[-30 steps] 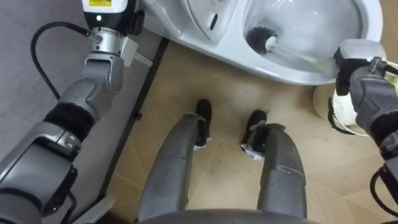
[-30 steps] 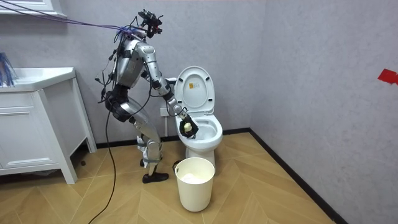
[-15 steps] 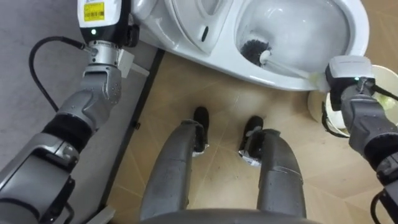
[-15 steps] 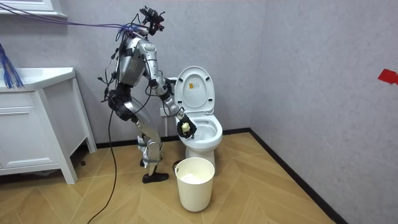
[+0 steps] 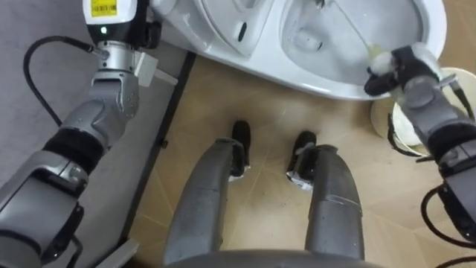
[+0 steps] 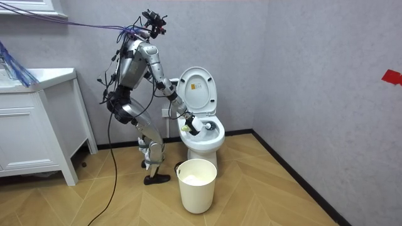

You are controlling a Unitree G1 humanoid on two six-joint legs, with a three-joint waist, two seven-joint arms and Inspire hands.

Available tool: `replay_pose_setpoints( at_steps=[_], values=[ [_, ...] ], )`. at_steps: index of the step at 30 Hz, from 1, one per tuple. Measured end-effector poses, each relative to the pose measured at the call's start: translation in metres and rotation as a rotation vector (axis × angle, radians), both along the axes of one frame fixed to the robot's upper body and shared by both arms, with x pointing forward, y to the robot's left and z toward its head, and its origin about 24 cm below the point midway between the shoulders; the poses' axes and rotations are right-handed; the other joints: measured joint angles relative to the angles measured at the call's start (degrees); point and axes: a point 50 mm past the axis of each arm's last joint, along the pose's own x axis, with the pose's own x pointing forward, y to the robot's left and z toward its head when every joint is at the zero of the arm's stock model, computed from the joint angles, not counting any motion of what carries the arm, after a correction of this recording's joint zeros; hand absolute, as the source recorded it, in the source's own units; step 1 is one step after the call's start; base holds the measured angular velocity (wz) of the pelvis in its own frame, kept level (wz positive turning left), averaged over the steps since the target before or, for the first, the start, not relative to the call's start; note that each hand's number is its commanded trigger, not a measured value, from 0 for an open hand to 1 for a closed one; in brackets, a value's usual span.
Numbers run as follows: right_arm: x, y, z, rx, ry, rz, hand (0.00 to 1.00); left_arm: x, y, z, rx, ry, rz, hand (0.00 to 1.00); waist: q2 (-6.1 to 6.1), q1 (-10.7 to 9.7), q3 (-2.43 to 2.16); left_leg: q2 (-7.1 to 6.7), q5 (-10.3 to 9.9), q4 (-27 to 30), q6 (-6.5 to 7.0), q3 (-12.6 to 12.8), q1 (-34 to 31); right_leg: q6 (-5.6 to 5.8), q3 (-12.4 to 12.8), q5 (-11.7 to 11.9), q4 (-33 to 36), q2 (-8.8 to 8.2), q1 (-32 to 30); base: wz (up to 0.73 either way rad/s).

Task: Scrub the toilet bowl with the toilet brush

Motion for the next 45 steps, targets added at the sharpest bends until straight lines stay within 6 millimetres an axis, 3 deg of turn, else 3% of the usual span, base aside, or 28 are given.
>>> replay_pose_setpoints(
  at_steps=[10,16,18,24,28,32,36,40,44,45],
  values=[
    [0.001,0.006,-0.001,0.166,-0.035,-0.069,1.00,0.003,0.000,0.010,0.034,-0.069,-0.015,0.00,-0.09,-1.82,-0.03,-0.50,0.95,1.36,1.27,-0.02,-2.98,0.89,-0.51,0.92,0.50,-0.68,-2.09,0.03],
    [0.002,0.004,0.000,0.165,-0.044,-0.077,1.00,0.005,-0.004,0.013,0.041,-0.074,-0.028,0.00,0.00,-2.06,-0.05,-1.36,1.06,1.41,1.47,-0.74,-3.46,1.28,-0.39,1.29,0.48,-1.12,-2.47,0.02],
    [0.001,0.002,0.001,0.119,-0.036,-0.061,1.00,0.005,-0.003,0.012,0.051,-0.061,-0.023,0.00,0.03,-1.95,-0.06,-1.41,1.13,1.43,1.52,-0.65,-3.32,1.33,-0.35,1.37,0.51,-1.20,-2.41,0.00],
    [0.005,-0.005,0.011,-0.257,0.012,0.119,1.00,0.008,-0.008,0.008,0.068,-0.006,-0.013,0.00,0.59,-1.14,0.01,-1.35,1.13,1.47,1.95,-0.47,-2.63,1.10,-0.47,1.19,0.71,-1.38,-1.96,-0.02],
    [0.003,-0.013,0.015,-0.531,0.094,0.264,1.00,0.014,-0.021,0.010,0.053,0.019,-0.034,0.00,2.28,1.60,0.52,-0.82,0.80,2.08,1.85,-0.52,-2.40,0.99,-0.82,1.12,0.54,-0.65,-1.30,-0.04],
    [-0.003,-0.018,0.012,-0.685,0.155,0.316,1.00,0.015,-0.025,0.007,0.043,0.059,-0.039,0.00,3.82,3.07,0.49,-0.20,0.16,2.55,1.48,-1.04,-1.85,0.33,-2.14,0.97,0.06,-0.73,-0.14,-0.06],
    [-0.013,-0.013,-0.007,-0.661,0.204,0.330,1.00,0.014,-0.027,0.002,0.002,0.084,-0.039,0.00,4.26,3.20,0.40,0.48,-0.10,2.17,0.89,-1.47,-0.87,0.17,-2.28,0.90,-1.03,0.33,1.20,-0.02],
    [-0.042,-0.003,-0.044,-0.625,0.324,0.352,1.00,0.009,-0.027,-0.009,-0.055,0.124,-0.018,0.00,5.86,2.50,0.01,1.12,-0.21,1.34,0.31,-2.17,0.81,0.43,-2.96,1.14,-3.22,1.71,3.89,0.02],
    [-0.047,0.016,-0.054,-0.599,0.309,0.377,1.00,-0.003,-0.016,-0.027,-0.104,0.182,0.032,0.00,7.27,-0.28,-0.95,1.15,-0.43,-0.32,0.08,-2.17,2.82,0.80,-2.77,1.34,-5.26,2.21,5.98,-0.02],
    [-0.048,0.017,-0.056,-0.596,0.311,0.379,1.00,-0.004,-0.015,-0.028,-0.106,0.186,0.036,0.00,7.29,-0.42,-0.97,1.14,-0.42,-0.53,0.07,-2.17,3.13,0.80,-2.76,1.35,-5.46,2.24,6.25,0.00]
  ],
)
